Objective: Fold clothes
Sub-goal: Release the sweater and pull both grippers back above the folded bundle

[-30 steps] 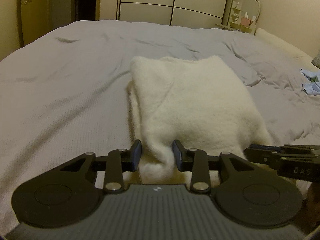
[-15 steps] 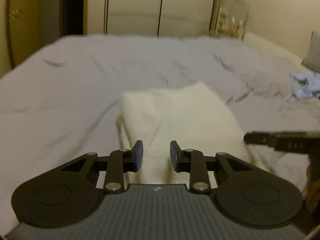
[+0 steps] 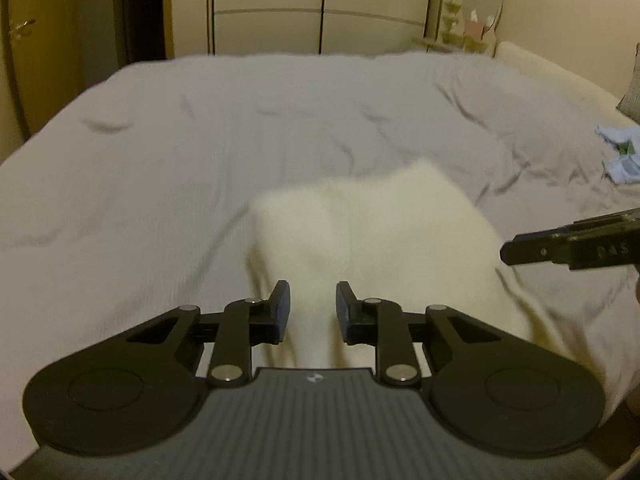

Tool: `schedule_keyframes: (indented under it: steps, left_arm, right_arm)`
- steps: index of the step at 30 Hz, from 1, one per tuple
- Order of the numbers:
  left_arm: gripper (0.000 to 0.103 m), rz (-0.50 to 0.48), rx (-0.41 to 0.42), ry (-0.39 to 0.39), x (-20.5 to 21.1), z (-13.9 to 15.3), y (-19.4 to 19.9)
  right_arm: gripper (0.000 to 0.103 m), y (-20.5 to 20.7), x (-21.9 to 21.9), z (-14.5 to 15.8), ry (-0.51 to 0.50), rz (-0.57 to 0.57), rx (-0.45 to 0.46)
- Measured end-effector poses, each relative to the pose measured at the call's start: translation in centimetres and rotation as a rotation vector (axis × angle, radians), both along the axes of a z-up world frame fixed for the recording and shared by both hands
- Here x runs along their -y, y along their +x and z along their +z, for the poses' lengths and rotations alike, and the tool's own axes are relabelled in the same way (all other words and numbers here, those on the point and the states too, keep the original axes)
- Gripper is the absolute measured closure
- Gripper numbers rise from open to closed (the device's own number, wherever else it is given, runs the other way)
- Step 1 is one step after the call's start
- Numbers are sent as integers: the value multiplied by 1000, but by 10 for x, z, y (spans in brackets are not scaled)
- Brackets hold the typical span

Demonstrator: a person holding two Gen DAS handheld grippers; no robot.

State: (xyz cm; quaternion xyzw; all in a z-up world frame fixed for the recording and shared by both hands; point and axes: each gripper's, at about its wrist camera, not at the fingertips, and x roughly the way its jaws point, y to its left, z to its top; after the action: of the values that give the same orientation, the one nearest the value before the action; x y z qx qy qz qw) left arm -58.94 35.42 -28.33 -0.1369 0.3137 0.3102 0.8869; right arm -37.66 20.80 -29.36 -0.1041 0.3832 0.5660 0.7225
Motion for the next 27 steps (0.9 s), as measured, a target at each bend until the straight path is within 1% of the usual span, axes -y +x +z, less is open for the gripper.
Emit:
schedule_keyframes:
  steps: [2, 4, 6, 7, 8, 10, 12, 15, 18, 20, 22, 24, 27]
  left_arm:
    - [87, -2, -1, -5, -17, 0, 13]
    - [89, -1, -17, -12, -33, -4, 26]
    - [91, 3, -59, -6, -42, -16, 33]
    - [92, 7, -80, -7, -47, -22, 36]
    - [91, 16, -95, -18, -51, -31, 36]
    - [91, 38, -92, -43, -55, -46, 32]
    - [91, 53, -82, -34, -51, -50, 26]
    - [92, 82, -74, -44, -45, -43, 20]
    - [92, 96, -24, -52, -33, -28, 8]
    - [92, 80, 23, -46, -19, -13, -4]
    - [92, 50, 50, -43, -3, -3, -11]
    - [91, 33, 39, -56, 12, -1, -12]
    - [90, 46, -23, -76, 28, -14, -10]
  right_arm:
    - [70, 16, -13, -9, -14, -41, -5]
    - [68, 26, -23, -23, -21, -47, -36]
    - [68, 32, -33, -37, -27, -36, -70]
    - [68, 30, -37, -44, -39, -26, -72]
    - [67, 28, -41, -51, -49, -18, -73]
    - [67, 25, -48, -59, -62, -8, -68]
    - [66, 25, -51, -56, -67, -7, -59]
    - [66, 21, -35, -40, -27, -19, -48]
    - [65, 14, -9, -22, 40, -40, -46]
    - [65, 4, 11, -14, 67, -47, -48]
    - [64, -9, 29, -11, 74, -46, -54]
    - [64, -22, 43, -12, 70, -41, -70]
    - [64, -38, 49, -24, 33, -14, -70]
